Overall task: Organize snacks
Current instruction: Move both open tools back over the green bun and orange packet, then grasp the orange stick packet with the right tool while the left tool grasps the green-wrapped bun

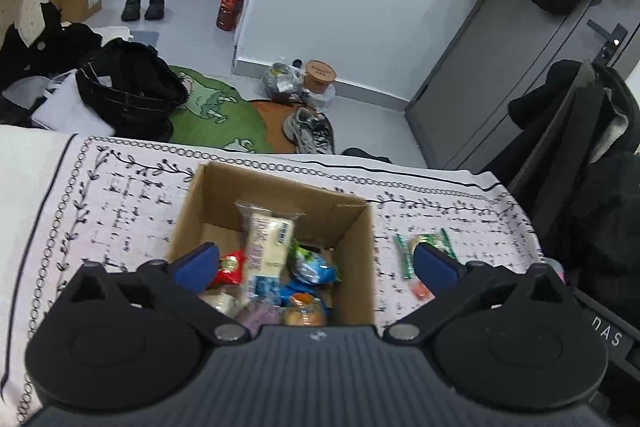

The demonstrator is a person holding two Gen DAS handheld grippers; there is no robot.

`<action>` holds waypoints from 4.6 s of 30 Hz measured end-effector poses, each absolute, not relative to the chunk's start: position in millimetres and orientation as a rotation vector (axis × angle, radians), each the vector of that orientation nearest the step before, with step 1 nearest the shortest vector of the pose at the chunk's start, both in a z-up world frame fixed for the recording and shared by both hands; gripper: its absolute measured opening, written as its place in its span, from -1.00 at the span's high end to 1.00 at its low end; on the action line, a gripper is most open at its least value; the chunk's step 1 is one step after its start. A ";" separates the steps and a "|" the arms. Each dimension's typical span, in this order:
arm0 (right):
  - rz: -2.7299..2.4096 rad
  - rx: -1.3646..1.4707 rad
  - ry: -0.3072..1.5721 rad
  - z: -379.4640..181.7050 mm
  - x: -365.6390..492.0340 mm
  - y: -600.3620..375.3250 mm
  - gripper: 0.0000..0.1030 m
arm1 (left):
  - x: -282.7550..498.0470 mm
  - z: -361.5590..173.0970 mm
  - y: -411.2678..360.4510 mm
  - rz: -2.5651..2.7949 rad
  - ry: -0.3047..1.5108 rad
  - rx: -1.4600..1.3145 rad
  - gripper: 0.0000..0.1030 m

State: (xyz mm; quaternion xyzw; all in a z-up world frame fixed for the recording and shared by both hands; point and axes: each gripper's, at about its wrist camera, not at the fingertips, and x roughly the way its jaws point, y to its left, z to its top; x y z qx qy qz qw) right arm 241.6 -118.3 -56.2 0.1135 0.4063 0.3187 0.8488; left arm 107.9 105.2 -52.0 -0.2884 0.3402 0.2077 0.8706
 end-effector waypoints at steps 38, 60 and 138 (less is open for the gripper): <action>0.582 0.434 0.978 -95.0 325.8 -199.2 -0.58 | 178.8 -48.5 26.7 0.345 0.718 -0.499 -0.95; 0.497 0.476 1.118 -139.3 348.7 -173.0 -0.21 | 225.8 -93.7 27.0 0.366 0.780 -0.498 -0.10; 0.167 0.532 1.140 -170.2 379.1 -191.9 0.52 | 325.8 -169.4 9.5 0.411 0.950 -0.522 -0.74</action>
